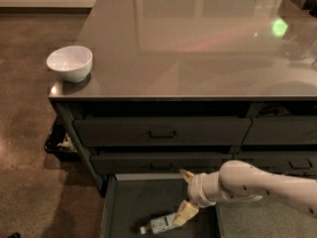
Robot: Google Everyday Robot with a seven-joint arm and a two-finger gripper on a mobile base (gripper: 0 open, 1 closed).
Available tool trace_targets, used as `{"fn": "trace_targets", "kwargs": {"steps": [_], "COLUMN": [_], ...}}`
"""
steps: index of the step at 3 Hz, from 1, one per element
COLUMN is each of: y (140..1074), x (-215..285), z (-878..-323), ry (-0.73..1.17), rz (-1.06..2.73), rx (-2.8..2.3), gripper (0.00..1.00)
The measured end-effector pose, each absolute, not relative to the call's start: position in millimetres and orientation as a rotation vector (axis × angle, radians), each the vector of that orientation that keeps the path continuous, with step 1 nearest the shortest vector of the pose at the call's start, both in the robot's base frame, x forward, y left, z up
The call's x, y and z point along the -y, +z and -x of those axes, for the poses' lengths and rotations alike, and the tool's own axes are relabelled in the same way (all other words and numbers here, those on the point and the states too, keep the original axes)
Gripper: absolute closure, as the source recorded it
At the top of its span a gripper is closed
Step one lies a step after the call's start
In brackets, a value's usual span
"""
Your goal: Pick blue plastic bottle from bottom drawer and place on counter
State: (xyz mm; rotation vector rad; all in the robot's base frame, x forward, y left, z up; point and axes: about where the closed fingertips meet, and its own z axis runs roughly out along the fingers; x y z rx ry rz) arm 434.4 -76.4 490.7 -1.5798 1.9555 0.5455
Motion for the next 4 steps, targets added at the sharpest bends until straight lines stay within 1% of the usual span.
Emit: {"fn": "trace_targets", "kwargs": {"steps": [1, 2, 3, 4], "y": [426, 352, 352, 319], "x": [69, 58, 58, 51], "z": [-423, -421, -422, -418], "ry": [0.564, 0.682, 0.677, 0.71], "rz": [1.552, 1.586, 1.583, 1.544], "rx": [-1.996, -1.977, -1.978, -1.975], "gripper": [0.0, 0.0, 0.0, 0.0]}}
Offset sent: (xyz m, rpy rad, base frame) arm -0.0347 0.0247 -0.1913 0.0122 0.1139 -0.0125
